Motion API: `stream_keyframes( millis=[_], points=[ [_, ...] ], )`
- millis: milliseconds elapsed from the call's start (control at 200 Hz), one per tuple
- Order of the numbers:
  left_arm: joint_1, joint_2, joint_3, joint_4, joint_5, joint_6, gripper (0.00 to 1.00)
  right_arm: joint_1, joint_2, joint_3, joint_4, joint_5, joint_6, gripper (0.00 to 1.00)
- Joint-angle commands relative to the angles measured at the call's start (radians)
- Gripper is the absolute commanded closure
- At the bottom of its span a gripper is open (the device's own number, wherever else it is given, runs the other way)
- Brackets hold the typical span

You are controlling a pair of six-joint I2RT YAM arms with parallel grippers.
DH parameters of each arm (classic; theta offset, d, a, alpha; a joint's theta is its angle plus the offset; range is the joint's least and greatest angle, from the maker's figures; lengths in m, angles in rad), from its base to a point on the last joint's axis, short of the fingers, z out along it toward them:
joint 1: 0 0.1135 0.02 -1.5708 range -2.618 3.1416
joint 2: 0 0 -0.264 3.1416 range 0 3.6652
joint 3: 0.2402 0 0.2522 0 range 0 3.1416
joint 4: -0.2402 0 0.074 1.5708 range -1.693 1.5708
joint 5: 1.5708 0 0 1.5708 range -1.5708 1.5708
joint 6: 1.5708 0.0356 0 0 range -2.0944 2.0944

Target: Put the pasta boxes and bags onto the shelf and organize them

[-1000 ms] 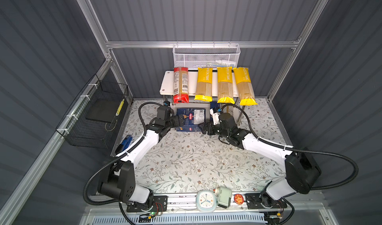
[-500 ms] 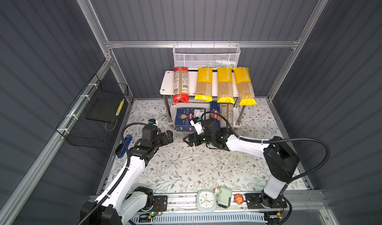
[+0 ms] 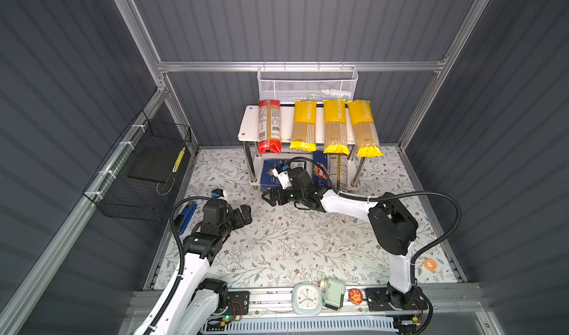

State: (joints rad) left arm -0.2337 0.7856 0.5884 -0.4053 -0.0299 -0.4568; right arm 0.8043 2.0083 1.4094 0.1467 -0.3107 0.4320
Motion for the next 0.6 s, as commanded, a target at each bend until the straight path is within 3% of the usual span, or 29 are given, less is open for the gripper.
stream_keyframes(
  millis=[0,490,595],
  points=[
    [0.004,-0.008,-0.007,-0.013,0.018,-0.005,0.01,-0.02,0.017,0.04,-0.021,0.004,-0.024,0.14],
    [0.004,-0.001,0.0,-0.008,0.008,0.007,0.01,-0.064,0.1,0.206,-0.145,-0.014,-0.079,0.12],
    [0.004,-0.002,0.009,-0.02,-0.004,0.019,0.01,-0.058,0.083,0.177,-0.12,-0.052,-0.074,0.12]
  ],
)
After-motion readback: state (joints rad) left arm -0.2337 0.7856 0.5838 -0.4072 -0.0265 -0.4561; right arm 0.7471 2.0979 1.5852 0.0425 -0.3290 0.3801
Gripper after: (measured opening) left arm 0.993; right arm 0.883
